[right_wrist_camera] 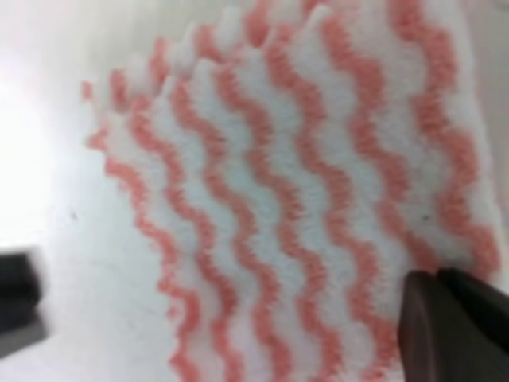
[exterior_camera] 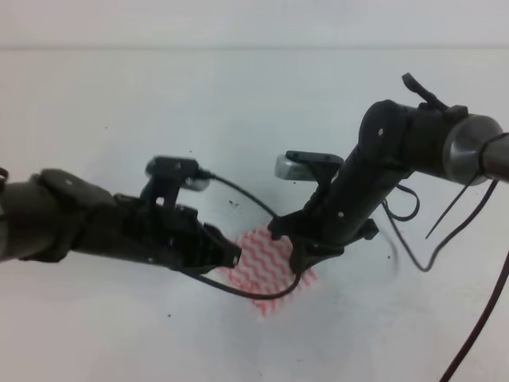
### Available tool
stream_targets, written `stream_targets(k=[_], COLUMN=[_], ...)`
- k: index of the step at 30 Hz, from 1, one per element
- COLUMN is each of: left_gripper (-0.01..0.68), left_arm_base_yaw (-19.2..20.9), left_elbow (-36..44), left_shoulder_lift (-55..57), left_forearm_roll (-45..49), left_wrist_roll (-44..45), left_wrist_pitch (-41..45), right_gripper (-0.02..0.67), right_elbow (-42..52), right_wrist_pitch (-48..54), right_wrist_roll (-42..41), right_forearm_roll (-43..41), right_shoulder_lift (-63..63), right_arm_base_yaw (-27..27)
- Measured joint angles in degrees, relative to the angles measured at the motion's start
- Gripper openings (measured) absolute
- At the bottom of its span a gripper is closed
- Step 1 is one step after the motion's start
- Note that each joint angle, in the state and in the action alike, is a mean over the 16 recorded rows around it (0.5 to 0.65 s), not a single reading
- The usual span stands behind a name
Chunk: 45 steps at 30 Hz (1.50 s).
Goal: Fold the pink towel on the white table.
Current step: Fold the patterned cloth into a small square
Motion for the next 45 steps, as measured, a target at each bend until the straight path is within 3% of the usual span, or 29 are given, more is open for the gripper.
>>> stream_targets(k=[13,30,45], left_gripper=[-0.003,-0.003,-0.004], left_arm_base_yaw=[-3.1,-4.5,-4.4], left_elbow=[-0.3,-0.9,-4.1], left_shoulder_lift=[1.3,4.0,2.9], left_forearm_roll=[-6.3,-3.9,-8.8], left_wrist_roll=[5.1,4.2,6.1], left_wrist_pitch=[-0.1,0.5,-7.1], right_gripper=[-0.018,-0.018,-0.018], right_elbow=[0.0,-0.1,-0.2], right_wrist_pitch=[-0.2,-1.4,-2.0], right_wrist_roll=[0.0,0.6,9.1], right_forearm_roll=[-0.1,-0.8,-11.8], right_shoulder_lift=[0.1,-1.2,-13.1], right_arm_base_yaw=[0.0,-0.1,-1.3])
